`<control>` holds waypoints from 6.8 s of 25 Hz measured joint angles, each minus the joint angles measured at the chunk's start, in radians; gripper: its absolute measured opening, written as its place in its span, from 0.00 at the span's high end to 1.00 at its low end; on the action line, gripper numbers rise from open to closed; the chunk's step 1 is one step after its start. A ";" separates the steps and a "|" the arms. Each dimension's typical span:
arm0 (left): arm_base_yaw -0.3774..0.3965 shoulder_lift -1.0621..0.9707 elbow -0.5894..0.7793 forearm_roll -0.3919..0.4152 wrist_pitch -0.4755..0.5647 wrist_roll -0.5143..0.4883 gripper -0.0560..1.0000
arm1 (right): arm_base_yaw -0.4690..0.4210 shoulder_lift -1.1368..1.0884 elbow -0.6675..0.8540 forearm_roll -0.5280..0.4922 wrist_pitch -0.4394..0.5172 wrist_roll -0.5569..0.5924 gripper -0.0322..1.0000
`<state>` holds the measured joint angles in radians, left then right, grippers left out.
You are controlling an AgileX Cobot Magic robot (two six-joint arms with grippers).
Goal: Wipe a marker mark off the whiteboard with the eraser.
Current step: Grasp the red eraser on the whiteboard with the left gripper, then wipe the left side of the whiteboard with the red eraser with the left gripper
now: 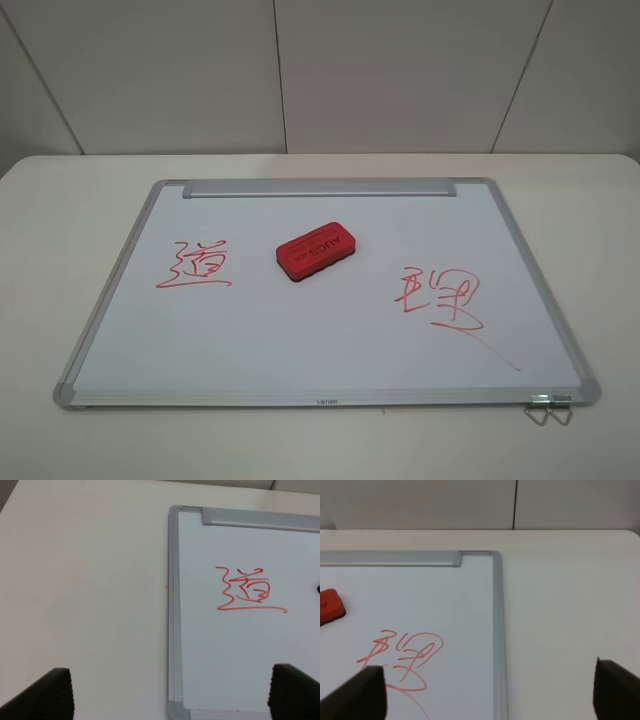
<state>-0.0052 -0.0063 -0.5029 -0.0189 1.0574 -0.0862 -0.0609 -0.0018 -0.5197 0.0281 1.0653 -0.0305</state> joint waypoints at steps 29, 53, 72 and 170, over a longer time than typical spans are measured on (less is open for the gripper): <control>-0.001 0.000 0.000 0.000 0.000 0.000 0.21 | 0.000 0.000 0.000 0.000 0.000 0.000 0.28; -0.155 1.069 -0.287 -0.143 -0.156 0.340 0.21 | 0.000 0.000 0.000 0.000 0.000 0.000 0.28; -0.504 1.896 -0.865 -0.082 -0.235 0.579 0.21 | 0.000 0.000 0.000 0.000 0.000 0.000 0.28; -0.294 1.865 -0.532 0.070 -0.522 0.037 0.41 | 0.000 0.000 0.000 0.000 0.000 0.000 0.28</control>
<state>-0.2993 1.8584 -1.0352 0.0513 0.5355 -0.0491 -0.0609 -0.0018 -0.5197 0.0281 1.0653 -0.0305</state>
